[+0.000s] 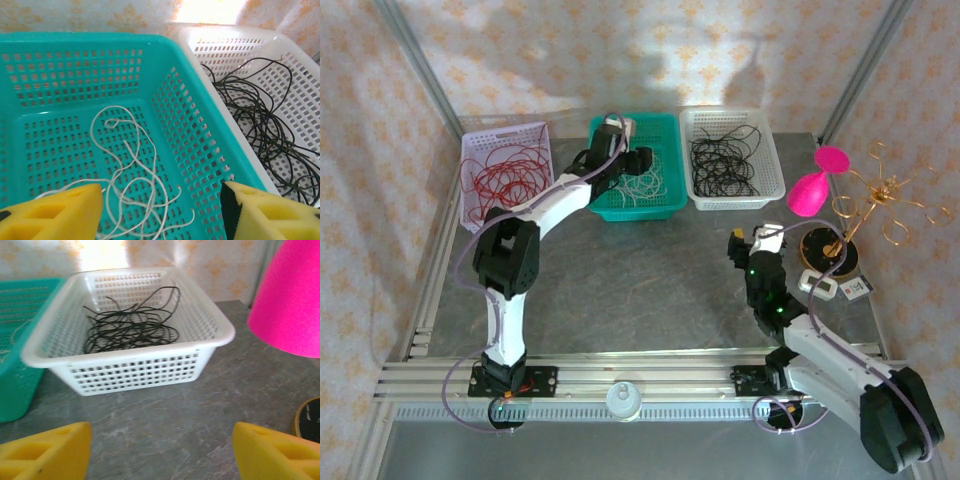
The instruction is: Untangle the cables
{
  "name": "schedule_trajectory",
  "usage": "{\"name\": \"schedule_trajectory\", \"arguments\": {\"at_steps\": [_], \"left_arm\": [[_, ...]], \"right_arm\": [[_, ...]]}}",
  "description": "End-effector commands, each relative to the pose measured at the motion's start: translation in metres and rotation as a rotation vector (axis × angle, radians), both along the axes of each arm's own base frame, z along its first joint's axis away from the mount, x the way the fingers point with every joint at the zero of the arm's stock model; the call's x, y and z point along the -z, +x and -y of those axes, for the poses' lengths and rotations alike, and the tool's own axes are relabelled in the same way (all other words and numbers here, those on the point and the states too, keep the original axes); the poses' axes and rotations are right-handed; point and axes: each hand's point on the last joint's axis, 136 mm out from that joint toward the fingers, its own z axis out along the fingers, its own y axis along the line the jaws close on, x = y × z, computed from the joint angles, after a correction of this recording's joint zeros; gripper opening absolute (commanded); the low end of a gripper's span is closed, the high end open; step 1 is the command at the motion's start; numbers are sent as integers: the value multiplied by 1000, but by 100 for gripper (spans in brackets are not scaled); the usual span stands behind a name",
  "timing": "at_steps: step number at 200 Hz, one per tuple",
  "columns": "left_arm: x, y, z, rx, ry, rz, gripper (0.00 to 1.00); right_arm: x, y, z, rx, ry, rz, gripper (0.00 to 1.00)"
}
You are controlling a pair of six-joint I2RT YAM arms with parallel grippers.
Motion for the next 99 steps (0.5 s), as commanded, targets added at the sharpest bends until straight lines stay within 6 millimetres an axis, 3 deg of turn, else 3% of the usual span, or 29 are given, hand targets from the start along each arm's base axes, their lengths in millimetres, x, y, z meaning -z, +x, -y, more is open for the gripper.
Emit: {"name": "schedule_trajectory", "arguments": {"at_steps": [1,24,37,72,99], "left_arm": [[-94,-29,-18,-53,-19,178,67],[-115,-74,-42,-84,-16,226,67],[-108,-103,-61,-113,-2,232,66],[-62,-171,-125,-266,110,217,67],[-32,-209,-162,-373,89,253,69]], "right_arm": [[2,8,9,-17,23,58,75],[11,10,22,-6,42,71,75],[11,10,25,-18,49,95,75],[16,22,22,-80,71,117,76],[10,27,16,-118,56,177,77]]}}
